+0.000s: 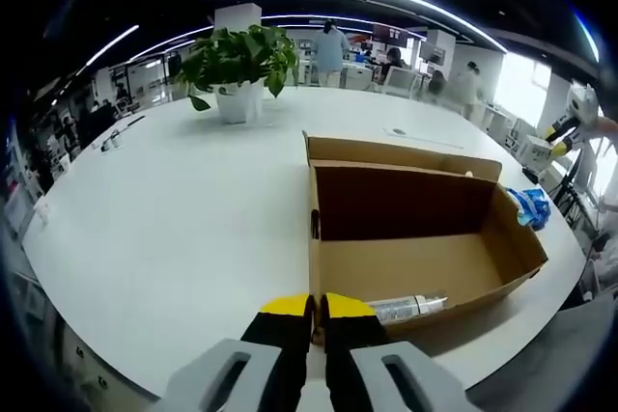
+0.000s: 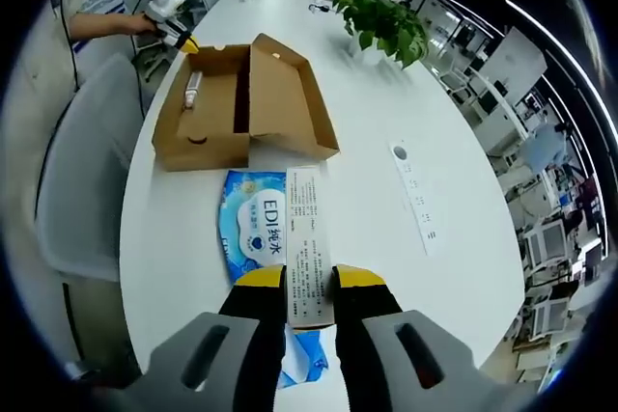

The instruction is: Operate the shoe box by opening the lid, removing the specified soft item, and placing it in the target area until the item is outside and the box remains undamaged.

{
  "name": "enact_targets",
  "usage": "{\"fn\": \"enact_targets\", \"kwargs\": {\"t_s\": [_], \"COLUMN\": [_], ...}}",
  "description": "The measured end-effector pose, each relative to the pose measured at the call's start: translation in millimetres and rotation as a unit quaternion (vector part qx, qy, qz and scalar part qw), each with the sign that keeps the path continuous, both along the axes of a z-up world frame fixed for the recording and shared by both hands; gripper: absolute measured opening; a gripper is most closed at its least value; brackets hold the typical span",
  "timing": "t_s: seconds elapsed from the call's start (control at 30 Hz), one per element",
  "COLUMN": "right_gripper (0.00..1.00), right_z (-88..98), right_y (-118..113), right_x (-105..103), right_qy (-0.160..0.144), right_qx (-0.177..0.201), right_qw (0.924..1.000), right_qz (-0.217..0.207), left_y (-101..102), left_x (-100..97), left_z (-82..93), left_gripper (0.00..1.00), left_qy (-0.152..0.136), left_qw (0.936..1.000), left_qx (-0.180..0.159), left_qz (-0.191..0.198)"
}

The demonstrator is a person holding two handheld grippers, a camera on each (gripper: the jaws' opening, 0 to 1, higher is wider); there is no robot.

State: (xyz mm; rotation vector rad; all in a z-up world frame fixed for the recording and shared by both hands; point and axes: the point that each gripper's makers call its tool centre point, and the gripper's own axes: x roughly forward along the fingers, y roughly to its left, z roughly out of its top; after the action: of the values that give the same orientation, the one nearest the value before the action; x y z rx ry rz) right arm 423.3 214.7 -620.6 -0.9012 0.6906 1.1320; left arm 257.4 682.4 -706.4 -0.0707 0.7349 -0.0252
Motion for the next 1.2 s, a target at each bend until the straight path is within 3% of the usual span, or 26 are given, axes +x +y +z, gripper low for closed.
{"fn": "enact_targets", "kwargs": {"t_s": [0.4, 0.73, 1.03, 1.2], "right_gripper": [0.15, 0.16, 0.16, 0.16], "right_z": [-38.8, -69.8, -100.0, -108.9], "right_y": [-25, -47, -81, -94], "right_x": [33, 43, 42, 40], "right_qy": [0.015, 0.037, 0.044, 0.048], "right_qx": [-0.022, -0.044, -0.092, -0.099], "right_qw": [0.9996, 0.9983, 0.9947, 0.9939], "right_qz": [-0.006, -0.004, 0.013, 0.012], "left_y": [0, 0, -1, -1], "left_x": [0.8, 0.6, -0.3, -0.3], "left_z": [-1.3, -2.6, -3.4, -3.3], "left_gripper": [0.03, 0.03, 0.03, 0.03], "left_qy": [0.012, 0.022, 0.032, 0.035], "left_qw": [0.9999, 0.9997, 0.9995, 0.9993], "left_qx": [0.003, 0.004, 0.005, 0.006], "left_qz": [0.003, 0.005, 0.004, 0.004]}}
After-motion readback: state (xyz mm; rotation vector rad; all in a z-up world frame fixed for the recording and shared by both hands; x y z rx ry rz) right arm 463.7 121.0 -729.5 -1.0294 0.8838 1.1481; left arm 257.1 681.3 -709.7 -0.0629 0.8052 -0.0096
